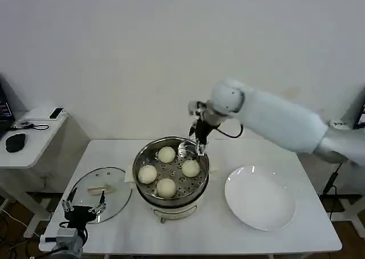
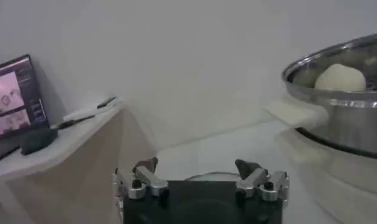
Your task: Take steamed baozi put them in steamer then cover it.
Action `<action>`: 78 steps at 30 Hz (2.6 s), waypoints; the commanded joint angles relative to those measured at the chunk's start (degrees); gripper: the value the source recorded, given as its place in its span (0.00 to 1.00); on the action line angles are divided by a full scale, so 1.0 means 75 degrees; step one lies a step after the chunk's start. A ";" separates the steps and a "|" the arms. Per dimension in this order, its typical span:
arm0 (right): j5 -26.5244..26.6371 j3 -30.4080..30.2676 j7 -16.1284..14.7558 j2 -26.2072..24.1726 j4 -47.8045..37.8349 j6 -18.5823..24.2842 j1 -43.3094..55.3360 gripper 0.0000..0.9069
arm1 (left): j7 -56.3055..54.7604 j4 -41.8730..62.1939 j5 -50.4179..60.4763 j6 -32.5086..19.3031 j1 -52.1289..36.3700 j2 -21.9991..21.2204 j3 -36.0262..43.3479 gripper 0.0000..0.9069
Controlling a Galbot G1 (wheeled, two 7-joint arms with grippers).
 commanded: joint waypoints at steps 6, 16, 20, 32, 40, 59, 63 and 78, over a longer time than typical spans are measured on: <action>0.0942 0.6745 0.2616 -0.2638 0.1865 0.1788 -0.4067 1.00 | -0.0311 0.0062 -0.0250 -0.0411 0.0318 0.0159 0.0027 1.00; 0.2251 1.0410 0.5128 -0.2675 0.3256 0.2839 -0.9514 1.00 | -0.0104 -0.0337 -0.0174 -0.0266 0.0263 0.0222 0.0105 1.00; 0.2200 1.1747 0.5585 -0.1943 0.3681 0.3292 -1.1336 1.00 | -0.0368 -0.0409 -0.0107 -0.0350 0.0191 0.0248 0.0092 1.00; 0.1902 1.2148 0.7177 -0.0459 0.3996 0.3985 -1.3383 1.00 | -0.0518 0.0075 0.2614 -0.0846 0.0269 0.0881 0.0082 1.00; 0.1975 1.2091 0.7233 -0.0051 0.4286 0.3960 -1.3317 1.00 | -0.1674 0.1576 0.7246 -0.2359 -0.0251 0.1307 0.0369 1.00; 0.2092 1.2177 0.6951 0.0055 0.3957 0.3944 -1.3081 1.00 | -0.1101 0.3223 0.8373 -0.2412 -0.1290 0.1680 0.0636 1.00; 0.2113 1.2158 0.6972 -0.0033 0.3871 0.3903 -1.2969 1.00 | -0.0974 0.3538 0.8387 -0.2295 -0.1554 0.1733 0.0733 1.00; 0.2049 1.2152 0.6932 -0.0089 0.3870 0.3869 -1.3021 1.00 | -0.0881 0.4196 0.8428 -0.2329 -0.2278 0.1792 0.0721 1.00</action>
